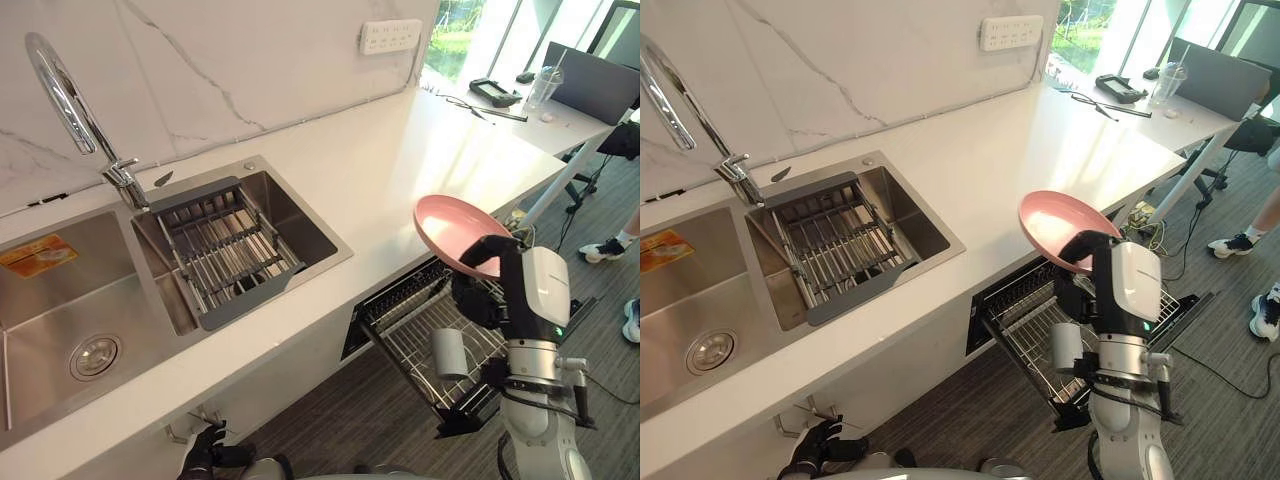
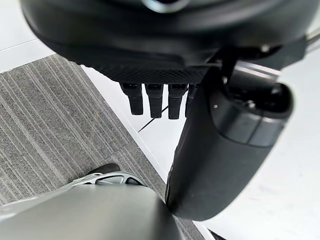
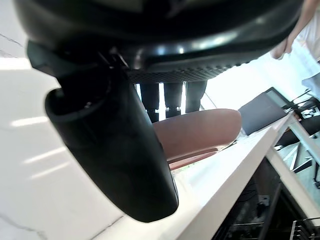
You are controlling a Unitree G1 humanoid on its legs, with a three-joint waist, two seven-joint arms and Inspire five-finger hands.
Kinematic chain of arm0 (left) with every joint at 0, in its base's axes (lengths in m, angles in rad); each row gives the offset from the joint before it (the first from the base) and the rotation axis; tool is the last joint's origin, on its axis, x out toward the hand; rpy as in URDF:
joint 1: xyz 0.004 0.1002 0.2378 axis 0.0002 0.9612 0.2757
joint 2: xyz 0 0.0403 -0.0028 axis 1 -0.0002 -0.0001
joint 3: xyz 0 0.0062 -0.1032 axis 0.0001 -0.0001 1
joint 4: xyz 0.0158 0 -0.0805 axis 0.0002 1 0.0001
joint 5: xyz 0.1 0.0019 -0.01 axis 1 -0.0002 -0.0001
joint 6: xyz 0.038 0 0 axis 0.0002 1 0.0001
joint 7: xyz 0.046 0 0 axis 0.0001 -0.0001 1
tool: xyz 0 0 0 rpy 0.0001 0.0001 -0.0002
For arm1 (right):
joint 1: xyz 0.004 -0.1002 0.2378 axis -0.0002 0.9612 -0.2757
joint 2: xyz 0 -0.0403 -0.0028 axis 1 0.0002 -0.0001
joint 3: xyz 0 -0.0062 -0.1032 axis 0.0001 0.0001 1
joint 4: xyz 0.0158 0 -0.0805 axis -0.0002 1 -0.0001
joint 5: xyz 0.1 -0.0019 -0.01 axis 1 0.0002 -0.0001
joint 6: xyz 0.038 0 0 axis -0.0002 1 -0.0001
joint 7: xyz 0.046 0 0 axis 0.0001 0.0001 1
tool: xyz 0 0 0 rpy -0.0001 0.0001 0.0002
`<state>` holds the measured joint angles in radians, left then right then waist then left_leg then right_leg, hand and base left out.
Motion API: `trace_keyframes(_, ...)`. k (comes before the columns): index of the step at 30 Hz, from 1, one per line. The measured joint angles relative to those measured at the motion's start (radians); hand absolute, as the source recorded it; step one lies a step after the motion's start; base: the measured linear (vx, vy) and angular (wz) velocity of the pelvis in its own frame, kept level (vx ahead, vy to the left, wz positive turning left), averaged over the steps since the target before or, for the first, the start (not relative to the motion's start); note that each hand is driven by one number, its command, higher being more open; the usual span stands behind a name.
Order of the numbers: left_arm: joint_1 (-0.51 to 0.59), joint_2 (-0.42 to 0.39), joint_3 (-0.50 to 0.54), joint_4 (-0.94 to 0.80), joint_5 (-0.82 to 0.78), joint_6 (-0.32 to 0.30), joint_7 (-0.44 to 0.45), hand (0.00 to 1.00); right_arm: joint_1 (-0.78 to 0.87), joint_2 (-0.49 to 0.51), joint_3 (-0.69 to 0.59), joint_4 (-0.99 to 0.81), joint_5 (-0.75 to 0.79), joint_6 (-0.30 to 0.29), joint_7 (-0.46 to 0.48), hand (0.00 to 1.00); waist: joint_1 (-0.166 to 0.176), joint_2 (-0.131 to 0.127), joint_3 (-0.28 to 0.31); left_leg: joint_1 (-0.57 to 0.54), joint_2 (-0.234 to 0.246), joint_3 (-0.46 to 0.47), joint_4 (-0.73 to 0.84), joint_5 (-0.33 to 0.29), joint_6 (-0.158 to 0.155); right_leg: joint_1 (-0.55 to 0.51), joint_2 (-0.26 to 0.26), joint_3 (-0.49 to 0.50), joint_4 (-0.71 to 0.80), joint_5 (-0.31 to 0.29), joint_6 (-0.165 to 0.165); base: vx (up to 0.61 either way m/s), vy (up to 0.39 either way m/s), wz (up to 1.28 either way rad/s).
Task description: Walk over to the sink, pick up the cup, carry it to the dishwasher, place the cup inside the dishwasher, then close the dishwasher door
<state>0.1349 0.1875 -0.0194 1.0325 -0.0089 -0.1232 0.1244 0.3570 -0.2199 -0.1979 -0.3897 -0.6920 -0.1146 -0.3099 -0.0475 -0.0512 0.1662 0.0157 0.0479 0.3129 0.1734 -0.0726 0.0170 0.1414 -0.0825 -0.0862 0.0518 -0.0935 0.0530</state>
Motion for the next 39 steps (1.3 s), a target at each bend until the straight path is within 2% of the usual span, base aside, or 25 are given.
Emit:
trace_keyframes(3, 0.004, 0.001, -0.011, 0.001, 0.000, -0.001, -0.001, 0.90, 0.015, 0.002, -0.059, 0.005, 0.000, 0.015, -0.012, 0.30, -0.011, 0.009, 0.002, 0.000, -0.009, -0.004, -0.014, 0.007, 0.002, -0.007, -0.004, -0.001, 0.002, -0.001, 0.001, 0.00, 0.000, 0.00)
trace_keyframes(6, 0.006, -0.006, -0.029, 0.001, 0.000, -0.003, -0.002, 0.90, 0.019, 0.001, -0.108, 0.010, 0.000, 0.019, -0.028, 0.30, -0.027, 0.038, -0.001, -0.028, -0.016, -0.006, -0.021, 0.009, 0.001, -0.046, -0.009, 0.000, 0.018, -0.004, 0.003, 0.00, 0.000, 0.00)
trace_keyframes(8, 0.002, -0.013, -0.033, 0.001, 0.000, -0.012, -0.008, 0.90, 0.019, -0.003, -0.133, 0.028, 0.000, 0.024, -0.034, 0.30, -0.034, 0.056, 0.008, -0.044, -0.019, -0.009, -0.017, 0.018, 0.012, -0.069, -0.013, -0.002, 0.038, -0.011, 0.005, 0.01, 0.004, 0.05)
trace_keyframes(12, -0.014, -0.027, -0.053, -0.003, 0.000, -0.026, -0.014, 0.90, 0.009, -0.028, -0.177, 0.098, 0.001, 0.039, -0.036, 0.30, -0.051, 0.103, 0.046, -0.071, -0.022, -0.022, 0.002, 0.021, 0.014, -0.102, -0.020, -0.014, 0.084, -0.030, 0.006, -0.01, -0.001, 0.10)
trace_keyframes(18, -0.037, -0.051, -0.053, -0.008, -0.012, -0.038, 0.001, 0.90, -0.050, -0.074, -0.202, 0.193, 0.026, 0.051, -0.042, 0.30, -0.054, 0.144, 0.113, -0.117, -0.022, -0.024, 0.039, 0.021, 0.014, -0.189, -0.032, -0.009, 0.203, -0.080, 0.003, -0.08, -0.015, 0.03)
trace_keyframes(20, -0.043, -0.059, -0.051, -0.019, -0.016, -0.049, 0.003, 0.90, -0.094, -0.082, -0.203, 0.228, 0.059, 0.062, -0.050, 0.30, -0.053, 0.158, 0.131, -0.155, -0.025, -0.019, 0.045, 0.021, 0.014, -0.255, -0.040, -0.001, 0.269, -0.104, 0.000, -0.09, -0.030, -0.01)
trace_keyframes(23, -0.054, -0.063, -0.047, -0.028, -0.051, -0.057, 0.005, 0.90, -0.139, -0.082, -0.203, 0.235, 0.113, 0.072, -0.064, 0.30, -0.047, 0.165, 0.156, -0.193, -0.026, -0.009, 0.046, 0.032, 0.016, -0.322, -0.046, 0.007, 0.330, -0.123, -0.004, -0.04, -0.038, -0.06)
trace_keyframes(28, -0.099, -0.078, -0.047, -0.054, -0.071, -0.056, 0.009, 0.90, -0.204, -0.083, -0.204, 0.236, 0.172, 0.083, -0.096, 0.30, -0.037, 0.162, 0.199, -0.242, -0.024, 0.001, 0.076, 0.033, 0.015, -0.396, -0.054, 0.016, 0.406, -0.153, -0.012, 0.00, -0.048, -0.01)
trace_keyframes(32, -0.135, -0.133, -0.044, -0.086, -0.078, -0.057, 0.007, 0.90, -0.234, -0.082, -0.211, 0.236, 0.243, 0.092, -0.116, 0.30, -0.023, 0.163, 0.234, -0.253, -0.023, 0.003, 0.085, 0.029, 0.012, -0.409, -0.058, 0.018, 0.429, -0.163, -0.013, 0.01, -0.020, 0.00)
trace_keyframes(39, -0.167, -0.141, -0.053, -0.092, -0.089, -0.061, 0.004, 0.90, -0.356, -0.095, -0.207, 0.372, 0.380, 0.091, -0.130, 0.30, -0.018, 0.151, 0.261, -0.274, -0.029, 0.008, 0.103, 0.020, 0.011, -0.441, -0.074, 0.017, 0.472, -0.186, -0.012, 0.01, -0.004, 0.02)
